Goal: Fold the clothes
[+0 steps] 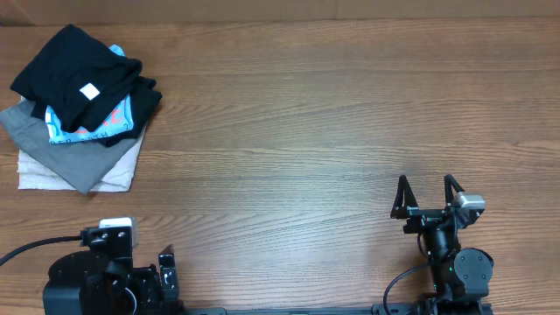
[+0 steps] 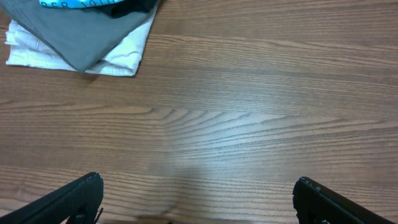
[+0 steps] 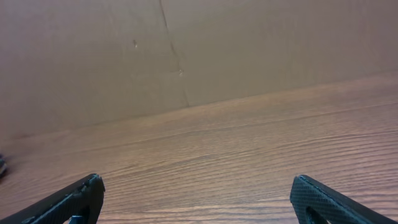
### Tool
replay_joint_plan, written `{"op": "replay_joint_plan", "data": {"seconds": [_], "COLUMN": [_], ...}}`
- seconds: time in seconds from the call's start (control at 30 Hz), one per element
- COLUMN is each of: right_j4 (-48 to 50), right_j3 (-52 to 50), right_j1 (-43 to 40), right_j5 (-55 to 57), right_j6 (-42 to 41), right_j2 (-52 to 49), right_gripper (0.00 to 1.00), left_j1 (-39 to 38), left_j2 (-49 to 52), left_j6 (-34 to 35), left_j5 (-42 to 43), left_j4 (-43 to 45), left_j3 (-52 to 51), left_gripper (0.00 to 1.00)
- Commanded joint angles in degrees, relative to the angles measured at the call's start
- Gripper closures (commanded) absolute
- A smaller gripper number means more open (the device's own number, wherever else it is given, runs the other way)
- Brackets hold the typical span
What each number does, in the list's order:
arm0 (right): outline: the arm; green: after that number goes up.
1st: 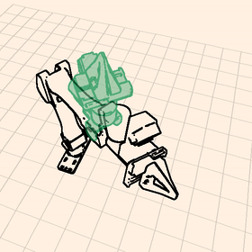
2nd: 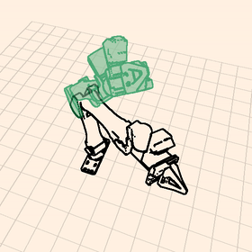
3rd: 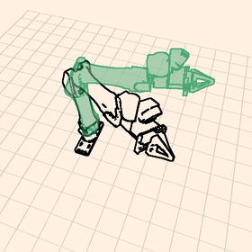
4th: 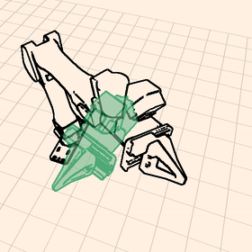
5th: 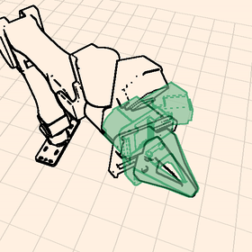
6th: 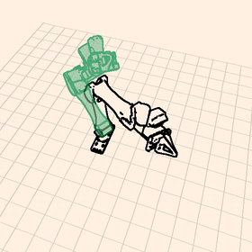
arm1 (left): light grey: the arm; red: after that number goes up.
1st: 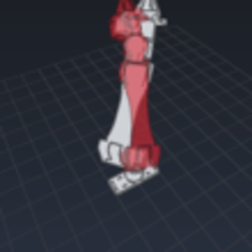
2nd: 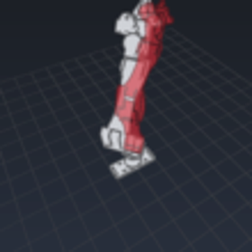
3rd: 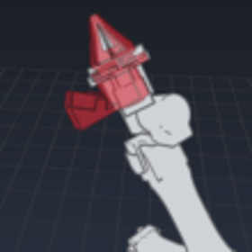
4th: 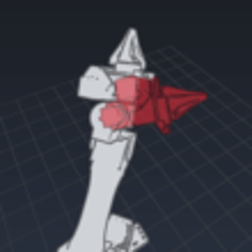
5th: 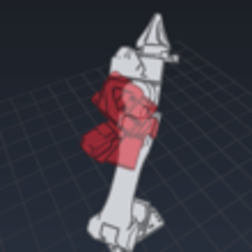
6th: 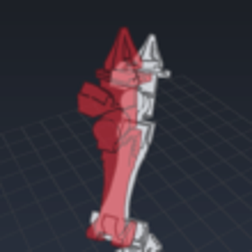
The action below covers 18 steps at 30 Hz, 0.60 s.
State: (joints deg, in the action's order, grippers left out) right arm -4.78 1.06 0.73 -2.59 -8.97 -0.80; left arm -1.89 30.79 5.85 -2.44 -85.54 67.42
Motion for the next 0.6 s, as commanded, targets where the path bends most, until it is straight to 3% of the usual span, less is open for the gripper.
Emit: {"op": "replay_joint_plan", "data": {"seconds": [0.0, 0.47, 0.57], "right_j4": [0.15, 0.13, 0.15], "right_j3": [-0.59, -0.59, -0.59], "right_j1": [-0.15, -0.15, -0.15], "right_j5": [-0.07, -0.07, -0.04], "right_j6": [0.02, 0.02, 0.02], "right_j2": [0.28, 0.28, 0.28], "right_gripper": [0.00, 0.00, 0.00], "left_j1": [-0.15, -0.15, -0.15], "left_j2": [-0.48, -0.55, -1.31], "left_j6": [0.42, 0.35, 0.35], "left_j5": [-0.74, -0.98, -0.96], "left_j4": [0.24, 0.76, 5.27], "left_j3": [0.09, 0.07, -1.31], "left_gripper": [0.00, 0.00, 0.00]}}
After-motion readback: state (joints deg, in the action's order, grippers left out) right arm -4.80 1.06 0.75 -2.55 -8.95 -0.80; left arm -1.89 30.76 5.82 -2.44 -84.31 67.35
